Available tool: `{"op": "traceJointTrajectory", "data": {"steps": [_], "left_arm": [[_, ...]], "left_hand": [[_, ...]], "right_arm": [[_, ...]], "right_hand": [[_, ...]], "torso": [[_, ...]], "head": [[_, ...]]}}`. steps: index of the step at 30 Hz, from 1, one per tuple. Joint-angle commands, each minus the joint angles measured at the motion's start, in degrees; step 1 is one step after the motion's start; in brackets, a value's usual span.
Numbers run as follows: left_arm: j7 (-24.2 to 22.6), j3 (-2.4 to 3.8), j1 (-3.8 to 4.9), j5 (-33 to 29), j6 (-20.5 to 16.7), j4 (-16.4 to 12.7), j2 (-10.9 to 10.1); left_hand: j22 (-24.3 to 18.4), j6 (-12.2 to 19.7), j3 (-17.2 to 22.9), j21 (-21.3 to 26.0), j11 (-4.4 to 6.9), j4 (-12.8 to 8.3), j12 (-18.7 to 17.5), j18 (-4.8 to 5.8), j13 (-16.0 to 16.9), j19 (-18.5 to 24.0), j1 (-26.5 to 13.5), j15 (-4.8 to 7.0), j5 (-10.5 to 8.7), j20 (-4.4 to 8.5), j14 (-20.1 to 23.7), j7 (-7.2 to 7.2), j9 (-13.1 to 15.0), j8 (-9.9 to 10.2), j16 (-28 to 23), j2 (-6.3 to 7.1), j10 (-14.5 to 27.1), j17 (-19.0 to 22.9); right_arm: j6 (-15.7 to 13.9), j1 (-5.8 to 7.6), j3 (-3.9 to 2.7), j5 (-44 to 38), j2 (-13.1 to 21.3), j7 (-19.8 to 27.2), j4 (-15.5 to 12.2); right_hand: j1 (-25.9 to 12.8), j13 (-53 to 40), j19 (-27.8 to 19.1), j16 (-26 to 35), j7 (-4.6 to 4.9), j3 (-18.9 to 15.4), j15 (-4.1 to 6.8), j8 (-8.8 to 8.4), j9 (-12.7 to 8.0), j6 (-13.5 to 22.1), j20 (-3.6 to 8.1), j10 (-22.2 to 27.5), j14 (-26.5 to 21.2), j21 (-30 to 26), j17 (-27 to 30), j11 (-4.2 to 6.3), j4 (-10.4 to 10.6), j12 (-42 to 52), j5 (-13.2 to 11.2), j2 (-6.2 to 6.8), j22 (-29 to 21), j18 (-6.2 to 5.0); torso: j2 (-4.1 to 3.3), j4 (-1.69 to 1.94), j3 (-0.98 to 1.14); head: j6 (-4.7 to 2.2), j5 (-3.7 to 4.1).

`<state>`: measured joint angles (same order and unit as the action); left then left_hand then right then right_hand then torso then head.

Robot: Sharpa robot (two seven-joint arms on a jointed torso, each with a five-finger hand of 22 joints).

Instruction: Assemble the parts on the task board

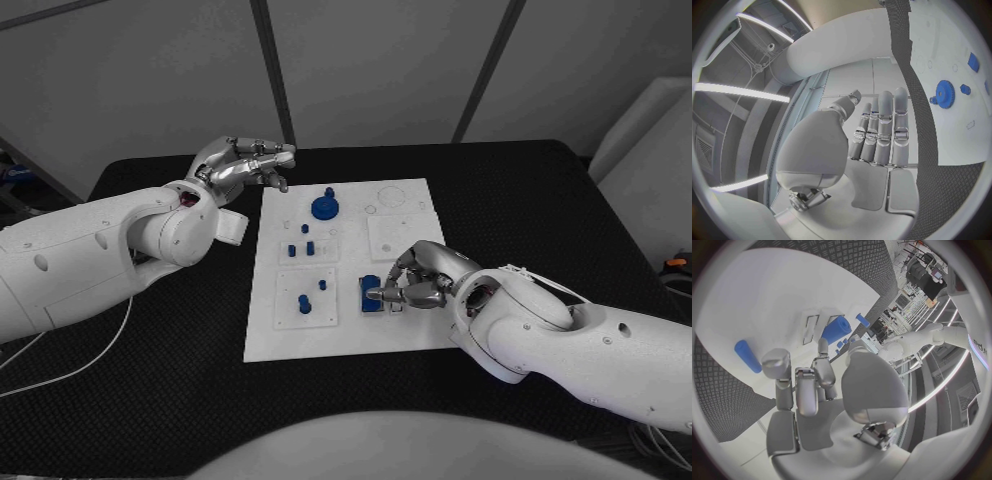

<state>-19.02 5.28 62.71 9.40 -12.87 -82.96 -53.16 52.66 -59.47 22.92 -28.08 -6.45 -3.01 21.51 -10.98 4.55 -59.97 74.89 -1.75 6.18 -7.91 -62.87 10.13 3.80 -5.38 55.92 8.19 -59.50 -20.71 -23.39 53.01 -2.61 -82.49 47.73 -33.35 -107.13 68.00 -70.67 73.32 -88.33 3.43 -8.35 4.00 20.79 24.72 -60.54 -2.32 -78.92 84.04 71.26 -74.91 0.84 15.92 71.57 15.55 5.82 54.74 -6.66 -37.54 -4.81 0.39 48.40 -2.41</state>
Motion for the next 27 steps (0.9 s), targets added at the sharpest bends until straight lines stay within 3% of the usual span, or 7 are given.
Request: {"op": "traceJointTrajectory", "data": {"steps": [1, 10, 22, 24, 27], "left_arm": [[-0.2, 0.05, 0.08, -0.1, 0.6, 0.0, 0.0], [-0.2, 0.05, 0.07, -0.1, 0.7, 0.1, 0.2], [-0.1, 0.05, 0.07, -0.1, 0.7, 0.0, 0.2], [-0.1, 0.05, 0.07, -0.1, 0.7, 0.0, 0.2], [-0.1, 0.05, 0.07, -0.1, 0.7, 0.0, 0.2]], "left_hand": [[-0.1, 0.4, -0.1, 0.4, 0.11, -0.1, 0.3, 0.52, 0.1, -0.3, 0.4, -0.36, -0.14, -0.03, 0.2, 0.04, 0.0, 0.2, -0.2, -0.38, 0.4, 0.1], [-0.1, 0.4, -0.1, 0.4, 0.11, -0.1, 0.3, 0.52, 0.1, -0.3, 0.4, -0.36, -0.14, -0.03, 0.2, 0.04, 0.0, 0.2, -0.2, -0.38, 0.4, 0.1], [-0.1, 0.4, -0.1, 0.4, 0.11, -0.1, 0.3, 0.52, 0.1, -0.3, 0.5, -0.36, -0.13, -0.03, 0.2, 0.05, 0.0, 0.2, -0.2, -0.46, 0.5, 0.1], [-0.1, 0.4, -0.1, 0.4, 0.11, -0.1, 0.3, 0.52, 0.1, -0.3, 0.5, -0.36, -0.13, -0.03, 0.2, 0.05, 0.0, 0.2, -0.2, -0.46, 0.5, 0.1], [-0.1, 0.4, -0.1, 0.4, 0.11, -0.1, 0.3, 0.52, 0.1, -0.3, 0.5, -0.36, -0.13, -0.03, 0.2, 0.05, 0.0, 0.2, -0.2, -0.46, 0.5, 0.1]], "right_arm": [[-1.2, 0.07, 0.0, -1.0, 0.7, 3.8, -1.0], [0.0, 0.06, 0.0, -1.3, 0.9, 4.0, -1.0], [2.1, 0.07, 0.0, -3.2, -0.7, 1.5, 1.3], [3.4, 0.07, 0.0, -4.0, -1.1, 1.2, 1.6], [4.4, 0.07, 0.0, -4.6, -1.4, 1.0, 1.8]], "right_hand": [[3.6, -0.3, 0.5, -0.2, -0.3, 0.7, 0.42, 0.51, 0.4, -0.3, 0.24, -0.5, 5.3, 0.2, -12.4, 0.12, -1.0, 0.4, 0.9, -0.17, 0.2, 0.15], [6.5, -1.2, 0.8, -0.3, -0.55, 0.7, 0.57, 1.31, 1.0, -0.8, 0.39, -1.0, 5.4, 0.6, -12.6, 0.33, -2.1, 1.2, 0.8, -0.31, 0.9, 0.27], [8.2, -2.2, 1.2, -0.4, -1.03, 0.9, 0.89, 2.16, 1.7, -1.2, 0.65, -1.7, 5.4, 0.8, -12.8, 0.74, -2.6, 2.1, 0.9, -1.45, 1.4, 0.35], [10.4, -2.3, 1.2, -0.3, -1.17, 1.6, 1.09, 2.46, 1.9, -1.1, 0.85, -1.8, 5.4, 0.8, -12.7, 0.9, -3.7, 2.1, -2.4, -1.46, 1.5, 0.36], [11.8, -2.4, 1.1, -0.3, -1.23, 2.3, 1.14, 2.58, 2.0, -1.1, 0.93, -1.8, 5.4, 0.8, -12.7, 0.97, -4.4, 2.1, -3.9, -1.37, 1.5, 0.37]], "torso": [[0.07, -0.11, 0.0], [0.03, 0.17, -0.04], [-0.08, 0.05, -0.03], [-0.07, 0.08, -0.04], [-0.06, 0.06, -0.03]], "head": [[0.13, 0.02], [-0.02, 0.28], [0.26, 0.05], [0.38, 0.0], [0.51, -0.02]]}}
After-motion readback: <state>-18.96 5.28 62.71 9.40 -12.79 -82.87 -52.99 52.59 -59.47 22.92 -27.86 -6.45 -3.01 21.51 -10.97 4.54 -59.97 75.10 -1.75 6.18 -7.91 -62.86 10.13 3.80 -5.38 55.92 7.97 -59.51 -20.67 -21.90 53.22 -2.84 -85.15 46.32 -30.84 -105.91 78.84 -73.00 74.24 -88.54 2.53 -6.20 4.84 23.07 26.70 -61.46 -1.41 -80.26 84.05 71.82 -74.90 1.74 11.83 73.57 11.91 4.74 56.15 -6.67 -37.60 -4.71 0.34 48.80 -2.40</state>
